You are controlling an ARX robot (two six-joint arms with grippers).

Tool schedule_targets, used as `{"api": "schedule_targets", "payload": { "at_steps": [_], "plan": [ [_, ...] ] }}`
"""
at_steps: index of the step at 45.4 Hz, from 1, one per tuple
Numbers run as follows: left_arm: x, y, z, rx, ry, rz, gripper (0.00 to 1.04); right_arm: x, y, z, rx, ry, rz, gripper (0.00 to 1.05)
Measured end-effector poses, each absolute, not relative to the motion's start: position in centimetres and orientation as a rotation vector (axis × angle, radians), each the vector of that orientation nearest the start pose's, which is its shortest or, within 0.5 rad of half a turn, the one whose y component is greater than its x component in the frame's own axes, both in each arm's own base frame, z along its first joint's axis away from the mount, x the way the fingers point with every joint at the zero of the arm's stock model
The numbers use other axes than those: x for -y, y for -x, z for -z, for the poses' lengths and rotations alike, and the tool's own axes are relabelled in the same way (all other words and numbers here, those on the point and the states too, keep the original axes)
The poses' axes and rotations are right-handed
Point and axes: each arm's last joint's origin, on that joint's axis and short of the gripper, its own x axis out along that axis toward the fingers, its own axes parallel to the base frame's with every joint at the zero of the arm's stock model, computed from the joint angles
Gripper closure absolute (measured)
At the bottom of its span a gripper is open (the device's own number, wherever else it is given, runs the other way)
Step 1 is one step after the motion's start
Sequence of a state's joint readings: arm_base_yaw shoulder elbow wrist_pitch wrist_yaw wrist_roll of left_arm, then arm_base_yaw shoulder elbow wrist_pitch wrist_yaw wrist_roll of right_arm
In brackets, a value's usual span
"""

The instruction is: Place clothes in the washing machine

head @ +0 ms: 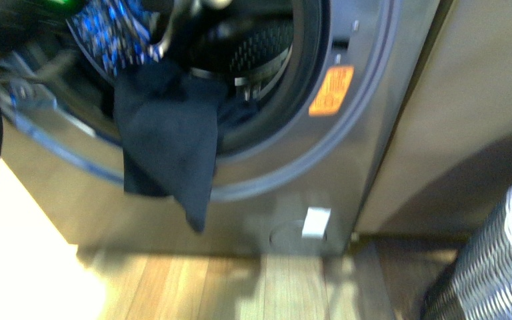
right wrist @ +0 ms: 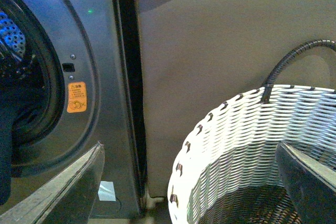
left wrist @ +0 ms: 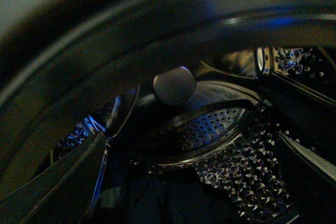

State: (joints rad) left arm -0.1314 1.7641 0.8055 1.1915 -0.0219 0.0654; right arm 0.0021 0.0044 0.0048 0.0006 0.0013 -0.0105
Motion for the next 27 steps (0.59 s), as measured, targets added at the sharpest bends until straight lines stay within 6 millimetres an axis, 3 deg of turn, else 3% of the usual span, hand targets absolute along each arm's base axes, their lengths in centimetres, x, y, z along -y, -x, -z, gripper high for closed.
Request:
{"api": "schedule_targets", "payload": {
  "at_steps": [6,10,27],
  "plan": [
    [3.9,-33.3,-23.1,0.255,-0.039,0.104,0.06,0.0,-9.8,-16.5,0.001,0.01,-0.001,0.07],
    [3.1,-31.0,-24.4,0.272,-0.034,0.108,0.06,0.0,-9.8,-16.5,0.001,0.01,0.0,0.07],
    [1.4,-25.0,-26.5,0.272,-0.017,0.141,0.06,0.0,-9.8,-16.5,0.001,0.01,-0.001,0.07]
  ]
}}
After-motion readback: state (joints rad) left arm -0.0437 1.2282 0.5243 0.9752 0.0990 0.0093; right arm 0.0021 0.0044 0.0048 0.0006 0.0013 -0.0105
